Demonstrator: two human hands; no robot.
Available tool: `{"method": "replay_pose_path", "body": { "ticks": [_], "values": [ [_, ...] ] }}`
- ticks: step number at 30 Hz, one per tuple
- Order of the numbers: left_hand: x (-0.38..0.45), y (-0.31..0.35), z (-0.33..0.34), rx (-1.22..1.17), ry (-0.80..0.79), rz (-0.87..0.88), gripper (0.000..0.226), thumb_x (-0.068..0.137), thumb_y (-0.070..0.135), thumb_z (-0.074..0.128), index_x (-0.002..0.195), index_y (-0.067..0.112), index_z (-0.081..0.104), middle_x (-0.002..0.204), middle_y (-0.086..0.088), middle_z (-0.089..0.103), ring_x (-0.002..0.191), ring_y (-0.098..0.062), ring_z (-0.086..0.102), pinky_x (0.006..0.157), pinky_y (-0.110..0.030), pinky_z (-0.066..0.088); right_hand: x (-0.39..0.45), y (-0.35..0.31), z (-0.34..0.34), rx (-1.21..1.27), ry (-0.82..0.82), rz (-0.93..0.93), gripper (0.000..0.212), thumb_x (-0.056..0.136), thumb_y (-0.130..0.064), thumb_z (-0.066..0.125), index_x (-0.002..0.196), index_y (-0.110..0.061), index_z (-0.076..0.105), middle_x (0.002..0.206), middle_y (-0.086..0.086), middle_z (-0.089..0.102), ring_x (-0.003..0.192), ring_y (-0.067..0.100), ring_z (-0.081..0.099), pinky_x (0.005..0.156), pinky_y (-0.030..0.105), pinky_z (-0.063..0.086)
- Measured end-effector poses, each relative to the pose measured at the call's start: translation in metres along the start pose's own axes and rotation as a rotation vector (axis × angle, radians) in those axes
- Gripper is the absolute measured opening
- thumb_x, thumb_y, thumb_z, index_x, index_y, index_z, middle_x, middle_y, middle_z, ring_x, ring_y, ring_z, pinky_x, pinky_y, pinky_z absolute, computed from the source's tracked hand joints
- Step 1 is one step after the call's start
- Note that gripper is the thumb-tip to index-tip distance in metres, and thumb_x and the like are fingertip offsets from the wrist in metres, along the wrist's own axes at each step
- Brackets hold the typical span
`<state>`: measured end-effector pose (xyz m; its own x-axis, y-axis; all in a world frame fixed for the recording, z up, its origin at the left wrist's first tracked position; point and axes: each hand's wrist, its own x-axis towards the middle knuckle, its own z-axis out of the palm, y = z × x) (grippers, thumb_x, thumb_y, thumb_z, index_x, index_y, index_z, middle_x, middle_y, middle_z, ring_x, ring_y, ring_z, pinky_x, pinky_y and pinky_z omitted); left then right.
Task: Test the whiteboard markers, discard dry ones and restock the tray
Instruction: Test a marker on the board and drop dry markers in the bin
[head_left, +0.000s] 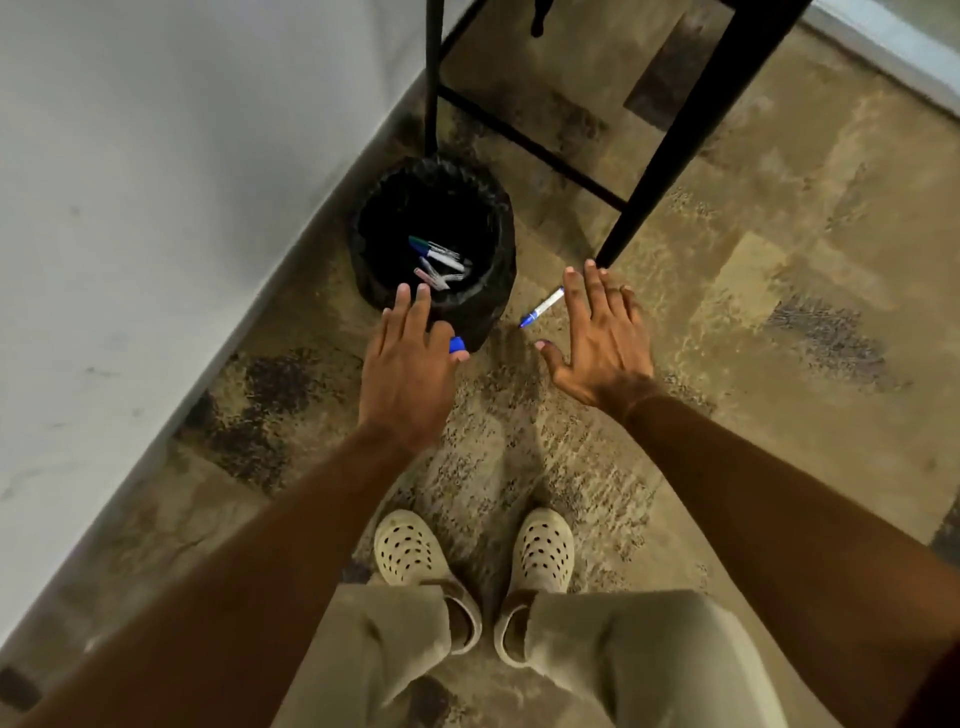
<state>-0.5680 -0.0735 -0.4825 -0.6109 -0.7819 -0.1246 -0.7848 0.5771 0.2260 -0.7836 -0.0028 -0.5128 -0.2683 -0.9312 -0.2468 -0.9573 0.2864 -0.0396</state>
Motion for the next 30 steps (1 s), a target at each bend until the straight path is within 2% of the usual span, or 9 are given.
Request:
{"method": "replay_pose_path", "body": {
  "ticks": [9, 14, 17, 20, 24, 30],
  "values": [
    [0.044, -0.029, 0.133, -0.017, 0.080, -0.021, 0.022, 0.098, 0.032, 0.045, 0.103, 0.013, 0.055, 0.151, -0.021, 0.026, 0.144, -0.032, 0.012, 0.115, -0.046, 0.016, 0.085, 0.033, 0.157, -0.116, -0.074, -0.044, 0.087, 0.085, -0.052, 0.045, 0.151, -0.008, 0.008, 0.157, 0.019, 0.012, 0.145, 0.032, 0.013, 0.117, 0.047, 0.014],
    [0.066, -0.038, 0.178, -0.024, 0.147, -0.017, 0.022, 0.096, 0.031, 0.048, 0.104, 0.013, 0.057, 0.150, -0.020, 0.028, 0.143, -0.030, 0.016, 0.114, -0.046, 0.019, 0.116, 0.037, 0.214, -0.132, -0.118, -0.065, 0.089, 0.086, -0.044, 0.049, 0.152, -0.008, 0.001, 0.158, 0.017, 0.004, 0.146, 0.031, 0.006, 0.118, 0.045, 0.007],
    [0.076, -0.038, 0.194, -0.003, 0.193, 0.004, 0.024, 0.094, 0.033, 0.052, 0.104, 0.012, 0.059, 0.147, -0.020, 0.034, 0.142, -0.031, 0.021, 0.114, -0.046, 0.020, 0.130, 0.035, 0.239, -0.149, -0.119, -0.074, 0.085, 0.087, -0.040, 0.051, 0.152, -0.010, 0.003, 0.159, 0.015, 0.007, 0.146, 0.030, 0.008, 0.118, 0.044, 0.007],
    [0.081, -0.039, 0.202, 0.005, 0.252, 0.050, 0.024, 0.094, 0.032, 0.052, 0.103, 0.011, 0.059, 0.145, -0.022, 0.037, 0.140, -0.032, 0.025, 0.114, -0.045, 0.020, 0.141, 0.034, 0.255, -0.152, -0.115, -0.085, 0.071, 0.093, -0.033, 0.047, 0.152, -0.013, 0.012, 0.159, 0.012, 0.013, 0.146, 0.028, 0.010, 0.117, 0.043, 0.007],
    [0.085, -0.039, 0.202, 0.005, 0.305, 0.085, 0.024, 0.096, 0.031, 0.050, 0.103, 0.011, 0.059, 0.147, -0.020, 0.034, 0.142, -0.030, 0.022, 0.116, -0.046, 0.017, 0.150, 0.033, 0.263, -0.211, -0.092, -0.089, 0.058, 0.092, -0.026, 0.052, 0.146, -0.014, 0.032, 0.153, 0.010, 0.030, 0.144, 0.028, 0.018, 0.116, 0.044, 0.014],
    [0.087, -0.039, 0.199, 0.013, 0.334, 0.114, 0.023, 0.096, 0.031, 0.050, 0.103, 0.012, 0.060, 0.149, -0.019, 0.033, 0.142, -0.029, 0.020, 0.116, -0.044, 0.016, 0.158, 0.032, 0.269, -0.238, -0.104, -0.053, 0.033, 0.087, -0.031, 0.059, 0.118, -0.020, 0.059, 0.124, 0.005, 0.060, 0.128, 0.025, 0.041, 0.107, 0.043, 0.030]
  ]
}}
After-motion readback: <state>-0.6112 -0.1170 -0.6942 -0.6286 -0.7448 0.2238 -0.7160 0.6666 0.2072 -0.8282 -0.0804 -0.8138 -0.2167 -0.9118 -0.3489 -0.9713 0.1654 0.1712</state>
